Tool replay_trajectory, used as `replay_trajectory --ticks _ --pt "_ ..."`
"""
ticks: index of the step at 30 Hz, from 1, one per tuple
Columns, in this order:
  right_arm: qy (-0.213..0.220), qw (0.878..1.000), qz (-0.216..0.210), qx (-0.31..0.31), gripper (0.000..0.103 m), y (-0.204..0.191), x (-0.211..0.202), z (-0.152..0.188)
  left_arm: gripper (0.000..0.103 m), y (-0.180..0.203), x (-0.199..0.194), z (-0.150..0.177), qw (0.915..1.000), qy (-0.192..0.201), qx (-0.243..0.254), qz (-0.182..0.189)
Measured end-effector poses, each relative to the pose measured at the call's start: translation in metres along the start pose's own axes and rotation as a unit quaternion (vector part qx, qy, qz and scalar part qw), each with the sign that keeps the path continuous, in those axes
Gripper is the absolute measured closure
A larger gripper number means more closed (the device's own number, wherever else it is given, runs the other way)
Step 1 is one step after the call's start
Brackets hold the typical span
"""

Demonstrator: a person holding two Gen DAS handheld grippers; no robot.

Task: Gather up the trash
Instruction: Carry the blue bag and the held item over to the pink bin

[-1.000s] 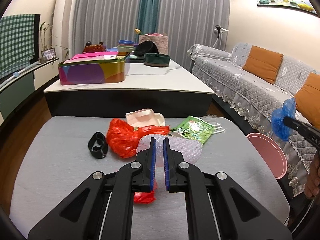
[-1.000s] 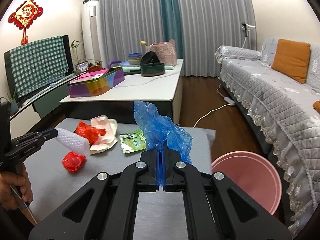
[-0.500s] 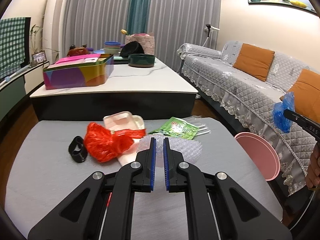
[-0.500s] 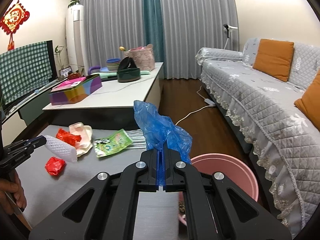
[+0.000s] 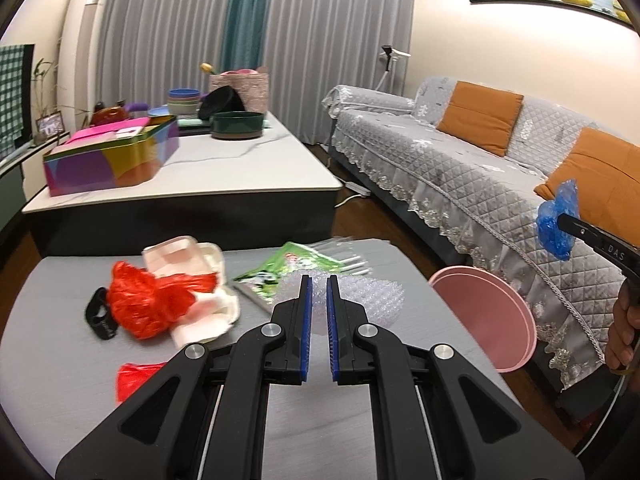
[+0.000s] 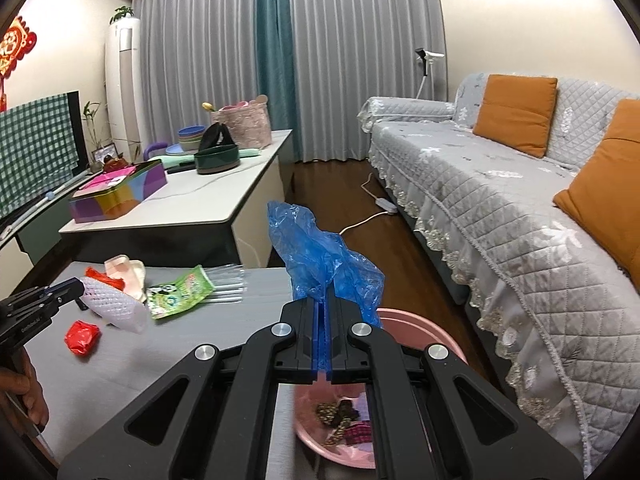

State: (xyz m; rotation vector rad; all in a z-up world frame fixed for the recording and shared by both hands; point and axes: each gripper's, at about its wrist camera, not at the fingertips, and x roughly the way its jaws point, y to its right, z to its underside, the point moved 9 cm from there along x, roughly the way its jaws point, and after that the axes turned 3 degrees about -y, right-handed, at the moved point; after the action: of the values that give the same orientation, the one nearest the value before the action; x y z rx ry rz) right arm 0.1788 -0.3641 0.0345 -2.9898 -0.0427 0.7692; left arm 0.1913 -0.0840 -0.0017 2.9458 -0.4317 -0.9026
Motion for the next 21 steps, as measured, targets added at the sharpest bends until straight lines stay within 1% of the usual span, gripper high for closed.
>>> replay_trajectory --ticks 8,11,21 --pt "0.002 1.000 0.022 0.012 0.101 0.035 -0.007 -0.001 0.096 0.042 0.011 -0.008 0.9993 -0.002 0.010 0.035" --pt "0.003 0.999 0.030 0.015 0.101 0.046 -0.008 -0.001 0.096 0.061 0.017 -0.013 0.9987 -0.002 0.021 0.046" --pt "0.003 0.998 0.049 0.033 0.101 0.080 -0.008 0.001 0.096 0.116 0.048 -0.018 0.9958 -0.010 0.044 0.080"
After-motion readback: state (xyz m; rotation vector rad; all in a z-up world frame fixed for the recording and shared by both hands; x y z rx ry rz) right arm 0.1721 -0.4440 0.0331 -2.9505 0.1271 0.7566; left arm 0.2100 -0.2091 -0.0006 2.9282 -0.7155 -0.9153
